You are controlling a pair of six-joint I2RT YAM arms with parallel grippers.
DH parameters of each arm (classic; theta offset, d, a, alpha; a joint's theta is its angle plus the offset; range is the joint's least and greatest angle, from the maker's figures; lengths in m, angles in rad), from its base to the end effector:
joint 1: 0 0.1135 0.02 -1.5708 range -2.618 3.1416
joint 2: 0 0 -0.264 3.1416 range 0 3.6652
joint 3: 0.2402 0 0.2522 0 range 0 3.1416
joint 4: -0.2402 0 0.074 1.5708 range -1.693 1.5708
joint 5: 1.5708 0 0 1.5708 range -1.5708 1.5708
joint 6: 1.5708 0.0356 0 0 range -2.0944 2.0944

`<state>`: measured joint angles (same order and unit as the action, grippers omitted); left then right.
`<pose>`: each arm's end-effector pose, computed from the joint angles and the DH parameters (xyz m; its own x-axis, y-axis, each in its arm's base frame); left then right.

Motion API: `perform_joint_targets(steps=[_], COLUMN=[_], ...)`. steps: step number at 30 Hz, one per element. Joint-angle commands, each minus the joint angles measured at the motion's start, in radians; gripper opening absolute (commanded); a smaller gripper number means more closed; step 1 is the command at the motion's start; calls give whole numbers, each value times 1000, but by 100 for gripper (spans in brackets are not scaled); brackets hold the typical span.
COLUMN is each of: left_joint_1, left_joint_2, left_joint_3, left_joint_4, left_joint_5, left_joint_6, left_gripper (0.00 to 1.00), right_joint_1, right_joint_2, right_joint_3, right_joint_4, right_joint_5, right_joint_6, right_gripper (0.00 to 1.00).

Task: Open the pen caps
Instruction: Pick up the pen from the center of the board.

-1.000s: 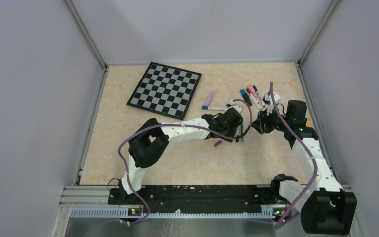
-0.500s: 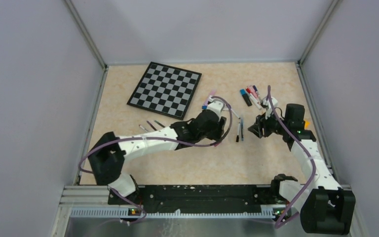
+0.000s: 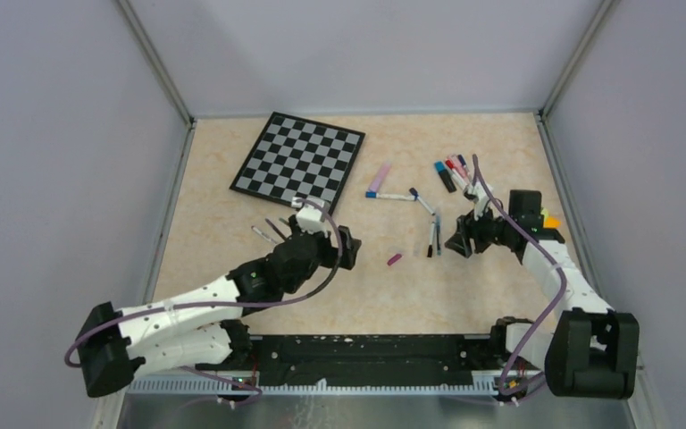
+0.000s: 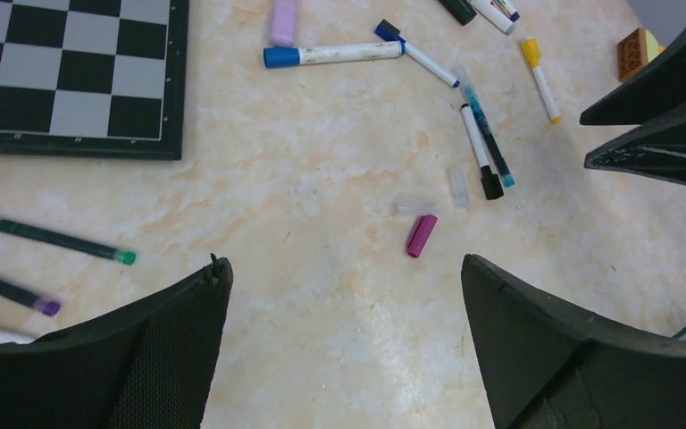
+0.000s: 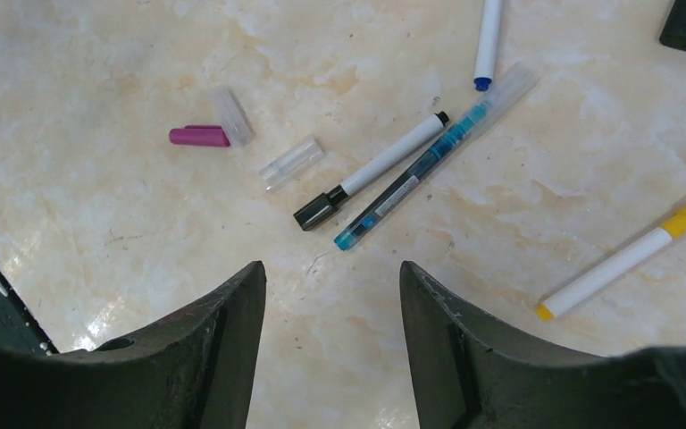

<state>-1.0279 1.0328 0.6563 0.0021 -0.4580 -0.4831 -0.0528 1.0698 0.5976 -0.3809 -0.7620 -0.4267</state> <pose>0.1339 -0.1915 0.2672 -0.4253 -0.1016 -0.8993 0.4041 0.8678 -0.2891 0.2053 0.0138 0.2119 -0.5130 -0.2727 -0.8139 -0.6893 0.6959 0.2013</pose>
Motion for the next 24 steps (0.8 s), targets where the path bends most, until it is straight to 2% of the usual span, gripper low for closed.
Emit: perform_joint_targets(steps=[1,6,9,16,24], left_joint_1=[3,3,3,2,3], left_joint_2=[-172,-321,-354,-333,-294], left_joint_3=[-117,-228,-259,-265,-257], left_joint_4=[68,70,69,78,93], left_joint_5=[-21,-15,-10,-13,-22], left_joint_6=[-61,-100,-115,-123,-117], left_gripper=[99,99,99,99,99], right_joint_1=[36,105,137,179,243], right_joint_2=[89,189,264,463,564], right_joint_3=[108,188,240,370,422], right_joint_4=[-50,-58,-60,-100,-103], right_joint_5=[107,241,308,429,493], right_joint_6=[-24,21,60,140,170], right_gripper=[57,59,59,54,50])
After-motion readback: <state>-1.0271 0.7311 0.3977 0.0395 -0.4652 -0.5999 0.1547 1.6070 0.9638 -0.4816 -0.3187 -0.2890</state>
